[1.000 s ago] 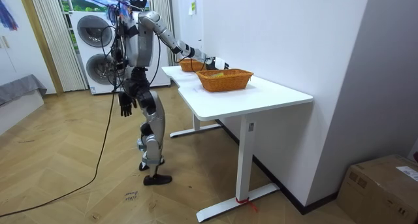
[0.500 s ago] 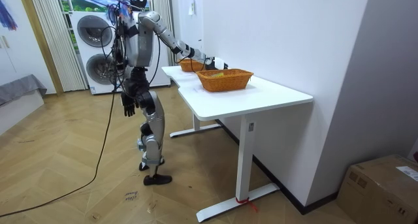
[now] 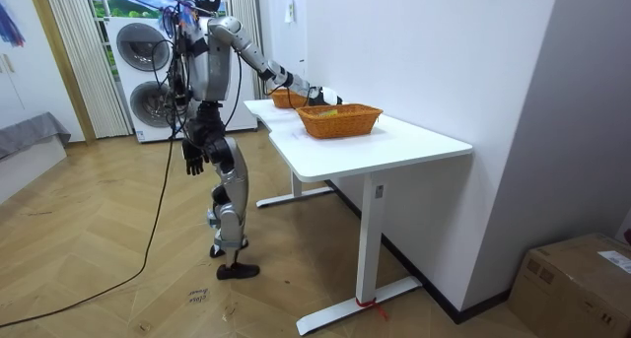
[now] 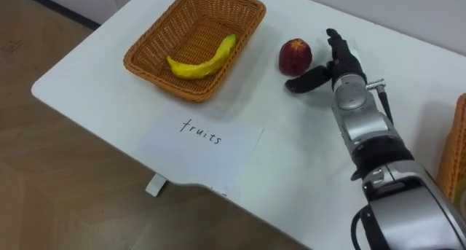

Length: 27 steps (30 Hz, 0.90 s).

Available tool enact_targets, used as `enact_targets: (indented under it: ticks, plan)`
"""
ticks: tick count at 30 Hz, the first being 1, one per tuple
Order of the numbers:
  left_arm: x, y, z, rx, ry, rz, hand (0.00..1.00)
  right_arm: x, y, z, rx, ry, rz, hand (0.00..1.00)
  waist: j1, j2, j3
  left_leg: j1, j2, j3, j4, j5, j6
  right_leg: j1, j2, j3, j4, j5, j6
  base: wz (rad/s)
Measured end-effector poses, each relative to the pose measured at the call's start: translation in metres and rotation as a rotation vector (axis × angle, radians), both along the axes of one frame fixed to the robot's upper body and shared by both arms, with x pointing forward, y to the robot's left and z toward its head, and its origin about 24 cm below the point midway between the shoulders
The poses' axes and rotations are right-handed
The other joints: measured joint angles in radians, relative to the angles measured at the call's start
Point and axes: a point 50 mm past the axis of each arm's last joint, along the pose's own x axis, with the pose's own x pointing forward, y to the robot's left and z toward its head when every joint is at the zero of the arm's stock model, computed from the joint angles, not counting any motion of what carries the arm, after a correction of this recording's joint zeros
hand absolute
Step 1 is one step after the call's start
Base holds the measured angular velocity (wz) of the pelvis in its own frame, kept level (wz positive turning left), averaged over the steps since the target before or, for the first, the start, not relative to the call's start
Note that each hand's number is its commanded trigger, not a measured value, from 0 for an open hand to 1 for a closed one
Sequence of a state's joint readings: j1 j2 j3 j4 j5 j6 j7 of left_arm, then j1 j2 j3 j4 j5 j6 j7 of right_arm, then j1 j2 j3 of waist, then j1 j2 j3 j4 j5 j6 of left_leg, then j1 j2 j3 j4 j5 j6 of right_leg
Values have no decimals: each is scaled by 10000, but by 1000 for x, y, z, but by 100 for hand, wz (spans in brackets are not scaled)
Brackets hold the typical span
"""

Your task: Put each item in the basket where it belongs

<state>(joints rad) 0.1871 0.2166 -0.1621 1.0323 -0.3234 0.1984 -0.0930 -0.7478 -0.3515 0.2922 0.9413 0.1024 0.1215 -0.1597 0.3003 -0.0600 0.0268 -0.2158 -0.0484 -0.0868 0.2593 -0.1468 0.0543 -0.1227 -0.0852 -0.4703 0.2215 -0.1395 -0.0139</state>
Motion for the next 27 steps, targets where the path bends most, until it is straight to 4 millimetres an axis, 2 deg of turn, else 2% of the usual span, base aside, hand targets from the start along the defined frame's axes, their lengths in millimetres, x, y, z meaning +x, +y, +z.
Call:
enact_targets:
  ticks: [9, 18, 27]
  plan:
    - [8, 1, 1, 144, -208, -39, 0, 3, 3, 5, 57, -86, 135, 0, 80, -139, -26, -141, 19, 9, -4, 42, -44, -185, 6, 10, 14, 31, -51, 0]
    - [6, 3, 1, 211, -86, 5, 0, 4, 8, 4, 153, -9, 223, 0, 105, -306, -25, -152, 23, 9, -6, 44, -48, -193, 23, 17, 8, 32, -53, 0]
    - [4, 3, 0, 258, 29, 39, 0, 6, 25, 7, -97, -126, 672, 0, 127, -277, -22, -186, 36, 19, 3, 44, -53, -229, 68, 28, -3, 40, -66, 0]
